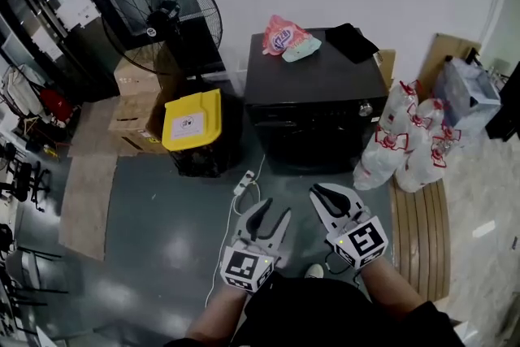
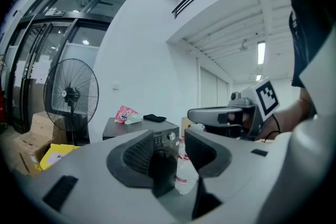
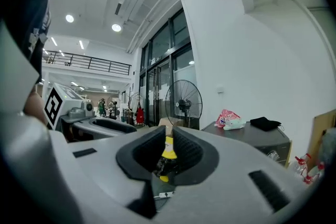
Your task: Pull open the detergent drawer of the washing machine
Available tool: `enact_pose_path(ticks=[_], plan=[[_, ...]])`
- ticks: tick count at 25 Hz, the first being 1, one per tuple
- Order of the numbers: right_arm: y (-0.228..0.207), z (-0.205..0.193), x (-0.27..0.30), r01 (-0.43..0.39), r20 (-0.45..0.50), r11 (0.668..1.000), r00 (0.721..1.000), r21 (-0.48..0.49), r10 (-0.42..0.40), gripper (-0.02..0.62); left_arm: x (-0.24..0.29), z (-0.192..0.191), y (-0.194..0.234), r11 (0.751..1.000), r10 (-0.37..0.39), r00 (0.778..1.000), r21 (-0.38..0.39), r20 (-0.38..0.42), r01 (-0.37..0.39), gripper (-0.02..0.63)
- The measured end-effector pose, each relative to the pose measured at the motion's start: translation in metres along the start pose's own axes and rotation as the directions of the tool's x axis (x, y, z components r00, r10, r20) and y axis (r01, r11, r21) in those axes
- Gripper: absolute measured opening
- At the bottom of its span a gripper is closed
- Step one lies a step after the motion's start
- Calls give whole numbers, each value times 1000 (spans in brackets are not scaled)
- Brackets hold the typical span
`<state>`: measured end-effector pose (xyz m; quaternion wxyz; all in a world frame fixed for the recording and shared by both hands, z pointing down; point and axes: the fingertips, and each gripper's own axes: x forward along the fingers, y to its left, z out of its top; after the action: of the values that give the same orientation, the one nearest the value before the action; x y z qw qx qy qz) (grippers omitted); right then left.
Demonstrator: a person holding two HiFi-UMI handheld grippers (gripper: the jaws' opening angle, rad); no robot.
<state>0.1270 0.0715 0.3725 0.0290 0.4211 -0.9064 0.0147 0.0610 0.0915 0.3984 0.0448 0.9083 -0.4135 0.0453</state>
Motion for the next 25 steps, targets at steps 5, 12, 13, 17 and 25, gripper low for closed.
enact_pose_path(ticks=[5,12,13,17,25], plan=[[4,-3,18,12,9,997,1000,77,-13,168,-5,-2,16,1000,-18,1000,-12,3,18,242],[1,-11,54,54,8,982,998,183,-56,265,-8,-4,54,998,-48,999,-28,1,48,262],[1,-11,60,59,5,979,998,195,-61,271,-9,-4,60,998,-52,999,-32,-1,52,262],[3,-12,87,73,-8,970,997,233,-74,281,-8,-5,88,997,-67,998,-37,-6,66,265],[9,-18,144,102,-22,959,995,266,-100,284,-7,-6,149,995,-94,995,-39,-13,93,265]])
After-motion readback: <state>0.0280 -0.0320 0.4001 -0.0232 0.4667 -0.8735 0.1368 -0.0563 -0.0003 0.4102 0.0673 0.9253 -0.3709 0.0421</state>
